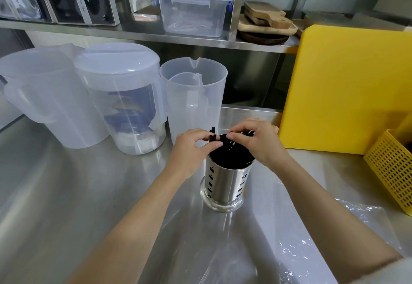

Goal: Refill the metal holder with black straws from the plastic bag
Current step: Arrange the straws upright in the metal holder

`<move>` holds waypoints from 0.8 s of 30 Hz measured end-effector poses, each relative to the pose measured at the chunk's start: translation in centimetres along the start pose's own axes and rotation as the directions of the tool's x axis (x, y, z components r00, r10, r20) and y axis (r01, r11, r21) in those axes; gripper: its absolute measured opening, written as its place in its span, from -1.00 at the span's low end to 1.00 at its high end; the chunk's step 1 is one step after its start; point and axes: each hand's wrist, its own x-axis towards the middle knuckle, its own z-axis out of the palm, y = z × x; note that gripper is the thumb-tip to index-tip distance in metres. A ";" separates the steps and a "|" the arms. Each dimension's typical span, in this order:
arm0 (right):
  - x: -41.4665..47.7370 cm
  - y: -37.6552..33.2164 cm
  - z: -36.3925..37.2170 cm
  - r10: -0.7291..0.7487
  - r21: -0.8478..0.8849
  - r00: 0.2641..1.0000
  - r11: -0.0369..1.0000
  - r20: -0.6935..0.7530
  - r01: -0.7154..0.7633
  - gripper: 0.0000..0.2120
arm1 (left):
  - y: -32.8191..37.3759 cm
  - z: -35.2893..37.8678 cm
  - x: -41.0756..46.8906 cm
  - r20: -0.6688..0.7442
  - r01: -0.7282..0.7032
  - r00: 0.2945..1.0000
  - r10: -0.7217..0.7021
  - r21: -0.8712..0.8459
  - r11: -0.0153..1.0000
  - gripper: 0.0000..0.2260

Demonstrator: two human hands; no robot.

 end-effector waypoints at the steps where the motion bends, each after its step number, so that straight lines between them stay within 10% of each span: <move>1: 0.0 0.1 0.0 -0.001 0.006 1.000 1.000 0.002 0.001 -0.91 | 0.0 0.0 0.0 -0.003 -0.006 1.000 0.006 -0.002 1.000 -0.94; 11: -0.1 -4.1 -5.0 -0.199 0.258 0.956 0.933 -0.217 0.252 -0.97 | 3.2 -1.4 0.7 -0.127 -0.137 0.983 0.136 0.002 0.991 -0.87; 18: -0.8 -7.2 -11.4 -0.074 0.460 0.737 0.739 -0.672 0.493 -0.89 | 7.3 -2.5 2.0 -0.338 0.015 0.938 -0.080 -0.192 0.981 -0.74; 24: -2.5 -5.5 -9.0 0.164 0.772 0.865 0.549 -0.475 0.320 -0.85 | 9.7 -2.6 1.8 0.166 0.280 0.960 -0.226 -0.524 0.804 -0.63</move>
